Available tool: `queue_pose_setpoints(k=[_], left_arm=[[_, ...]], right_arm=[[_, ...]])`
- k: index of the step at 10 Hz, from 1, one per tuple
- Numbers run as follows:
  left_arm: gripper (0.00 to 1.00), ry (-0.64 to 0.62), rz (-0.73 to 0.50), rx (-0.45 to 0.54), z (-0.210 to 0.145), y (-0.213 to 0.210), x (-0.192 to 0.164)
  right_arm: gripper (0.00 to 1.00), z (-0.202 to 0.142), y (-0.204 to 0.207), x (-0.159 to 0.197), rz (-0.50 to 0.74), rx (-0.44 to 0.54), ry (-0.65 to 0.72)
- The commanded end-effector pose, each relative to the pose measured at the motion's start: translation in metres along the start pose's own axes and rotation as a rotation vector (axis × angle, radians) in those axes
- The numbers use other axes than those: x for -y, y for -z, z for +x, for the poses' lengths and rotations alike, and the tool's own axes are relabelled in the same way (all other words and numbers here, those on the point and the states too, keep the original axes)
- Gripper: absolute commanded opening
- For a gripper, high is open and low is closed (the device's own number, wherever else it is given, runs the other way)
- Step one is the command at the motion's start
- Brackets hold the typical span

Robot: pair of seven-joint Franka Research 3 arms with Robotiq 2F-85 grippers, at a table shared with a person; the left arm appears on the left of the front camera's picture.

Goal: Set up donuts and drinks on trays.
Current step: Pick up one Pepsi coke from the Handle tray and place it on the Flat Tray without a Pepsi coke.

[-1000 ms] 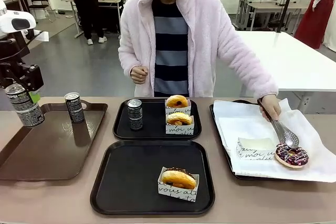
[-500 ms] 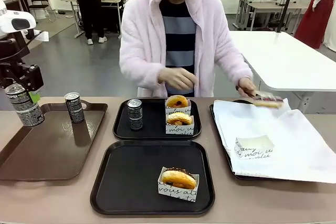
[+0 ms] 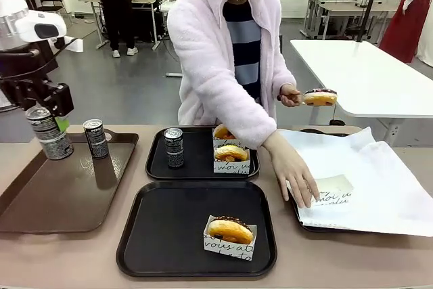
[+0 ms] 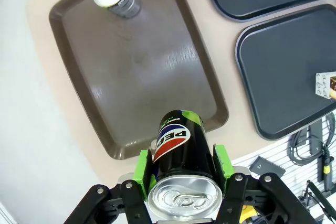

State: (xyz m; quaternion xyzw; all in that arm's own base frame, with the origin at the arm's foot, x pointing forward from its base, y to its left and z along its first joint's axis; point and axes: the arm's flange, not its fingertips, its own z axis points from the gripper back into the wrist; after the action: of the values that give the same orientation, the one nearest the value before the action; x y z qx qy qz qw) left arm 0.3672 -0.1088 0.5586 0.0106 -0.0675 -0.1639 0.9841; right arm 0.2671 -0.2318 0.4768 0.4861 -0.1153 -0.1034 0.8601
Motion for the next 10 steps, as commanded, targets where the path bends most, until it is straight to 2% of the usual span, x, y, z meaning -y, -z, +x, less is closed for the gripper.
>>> queue_pose_setpoints(k=[1, 4, 6, 10], left_arm=[[0.58, 0.078, 0.055, 0.041, 0.015, -0.014, 0.020], [0.58, 0.234, 0.107, 0.046, 0.039, -0.020, 0.074], [0.58, 0.316, 0.093, 0.036, 0.052, -0.015, 0.109], [0.58, 0.367, 0.010, 0.027, 0.059, -0.005, 0.159]], right_arm=[[1.00, 0.000, 0.001, 0.001, 0.024, 0.005, -0.015], [1.00, 0.000, 0.001, 0.001, 0.024, 0.005, -0.015], [1.00, 0.000, 0.001, 0.001, 0.024, 0.005, -0.015], [1.00, 0.000, 0.001, 0.001, 0.024, 0.005, -0.015]])
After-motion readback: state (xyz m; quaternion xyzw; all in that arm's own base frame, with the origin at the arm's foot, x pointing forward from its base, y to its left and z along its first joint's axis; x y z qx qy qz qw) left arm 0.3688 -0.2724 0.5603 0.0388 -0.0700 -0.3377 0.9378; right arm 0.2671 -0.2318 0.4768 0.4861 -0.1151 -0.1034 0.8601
